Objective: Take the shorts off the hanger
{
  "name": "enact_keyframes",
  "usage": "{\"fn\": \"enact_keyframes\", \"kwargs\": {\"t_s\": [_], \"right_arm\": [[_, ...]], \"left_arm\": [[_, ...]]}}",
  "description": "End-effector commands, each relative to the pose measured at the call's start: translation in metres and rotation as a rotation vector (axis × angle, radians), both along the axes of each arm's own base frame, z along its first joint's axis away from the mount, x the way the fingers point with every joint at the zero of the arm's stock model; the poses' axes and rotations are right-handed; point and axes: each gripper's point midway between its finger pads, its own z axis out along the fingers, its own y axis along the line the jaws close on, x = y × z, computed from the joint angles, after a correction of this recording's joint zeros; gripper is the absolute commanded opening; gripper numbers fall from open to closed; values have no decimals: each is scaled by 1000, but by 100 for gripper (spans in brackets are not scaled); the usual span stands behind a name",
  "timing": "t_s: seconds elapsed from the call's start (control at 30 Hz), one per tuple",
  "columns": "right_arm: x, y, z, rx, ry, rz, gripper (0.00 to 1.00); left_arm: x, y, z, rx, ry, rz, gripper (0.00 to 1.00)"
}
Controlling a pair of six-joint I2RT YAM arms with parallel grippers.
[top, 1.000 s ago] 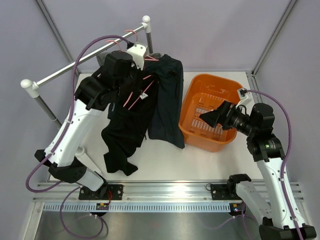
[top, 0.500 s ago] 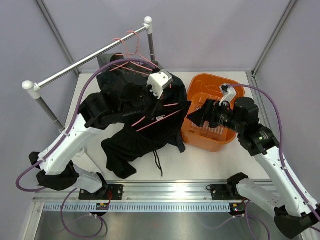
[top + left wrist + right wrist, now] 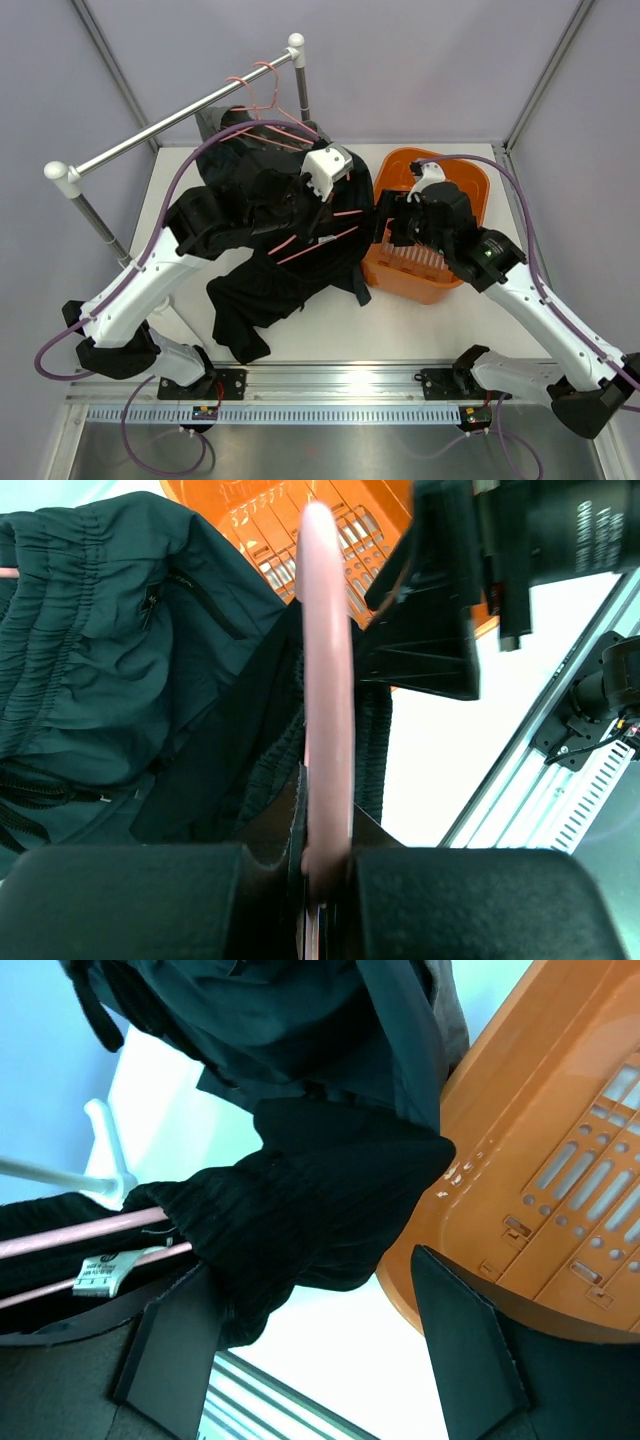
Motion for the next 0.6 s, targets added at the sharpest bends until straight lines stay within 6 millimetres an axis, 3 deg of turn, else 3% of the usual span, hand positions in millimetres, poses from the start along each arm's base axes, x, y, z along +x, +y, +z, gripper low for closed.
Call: {"fn": "enact_keyframes", "kwargs": {"t_s": [0.0, 0.23, 0.4, 0.5, 0.57], "right_arm": [[12, -5, 18, -44, -63, -88, 79], [23, -13, 11, -115, -50, -179, 43], [31, -24, 28, -145, -74, -243, 12], [38, -29, 41, -178, -91, -278, 0], [44, -41, 51, -209, -105, -344, 0]], "left_arm": [[1, -11, 35, -107, -81, -34, 0], [-2, -1, 40, -108, -91, -17, 0], [-12, 19, 43, -110, -102, -1, 0], [-24, 37, 47, -132, -114, -4, 0], [-33, 45, 50, -150, -118, -20, 0]]}}
